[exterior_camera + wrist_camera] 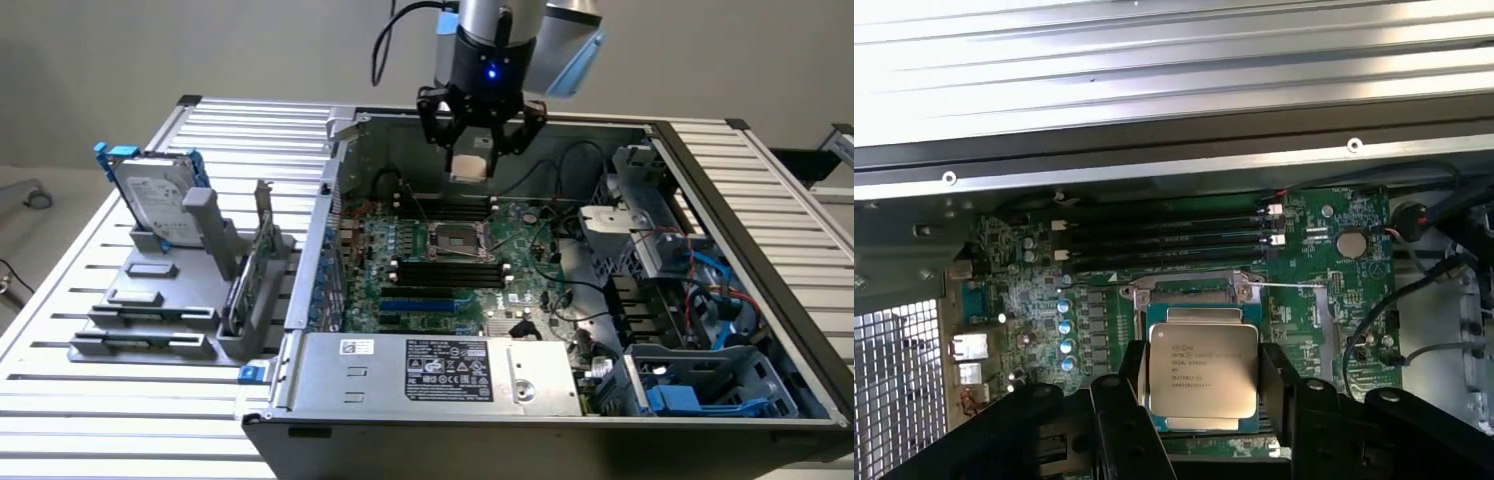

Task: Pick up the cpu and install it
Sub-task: 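Place the cpu into insertion slot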

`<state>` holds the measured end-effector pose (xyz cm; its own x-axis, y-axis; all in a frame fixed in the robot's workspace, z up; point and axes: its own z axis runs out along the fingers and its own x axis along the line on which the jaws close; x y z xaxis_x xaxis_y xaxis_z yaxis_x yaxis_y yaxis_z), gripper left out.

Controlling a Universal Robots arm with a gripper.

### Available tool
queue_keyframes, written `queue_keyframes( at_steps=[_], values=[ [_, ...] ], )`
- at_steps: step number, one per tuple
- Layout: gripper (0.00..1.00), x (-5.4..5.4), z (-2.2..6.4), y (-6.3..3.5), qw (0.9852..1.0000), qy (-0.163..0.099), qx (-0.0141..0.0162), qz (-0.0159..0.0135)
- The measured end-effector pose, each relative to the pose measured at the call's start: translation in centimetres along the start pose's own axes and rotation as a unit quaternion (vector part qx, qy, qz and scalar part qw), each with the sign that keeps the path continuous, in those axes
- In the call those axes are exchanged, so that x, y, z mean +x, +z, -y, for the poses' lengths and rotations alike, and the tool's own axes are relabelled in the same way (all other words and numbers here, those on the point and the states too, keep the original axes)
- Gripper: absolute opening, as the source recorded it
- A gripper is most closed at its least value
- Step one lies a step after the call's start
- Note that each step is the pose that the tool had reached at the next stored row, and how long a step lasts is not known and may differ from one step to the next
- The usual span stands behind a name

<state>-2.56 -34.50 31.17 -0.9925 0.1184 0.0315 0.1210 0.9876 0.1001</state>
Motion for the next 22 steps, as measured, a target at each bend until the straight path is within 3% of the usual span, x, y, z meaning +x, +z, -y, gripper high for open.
queue_keyframes(
  at_steps=[5,11,17,22],
  values=[
    [0.55,0.0,0.01,0.11,0.999,0.045,-0.0015,0.0045],
    [0.55,0.0,0.02,0.22,0.9952,0.097,-0.0033,0.0098],
    [0.55,-0.01,0.03,0.31,0.9889,0.147,-0.0048,0.0146],
    [0.55,-0.01,0.04,0.39,0.9823,0.187,-0.0058,0.0176]
  ],
)
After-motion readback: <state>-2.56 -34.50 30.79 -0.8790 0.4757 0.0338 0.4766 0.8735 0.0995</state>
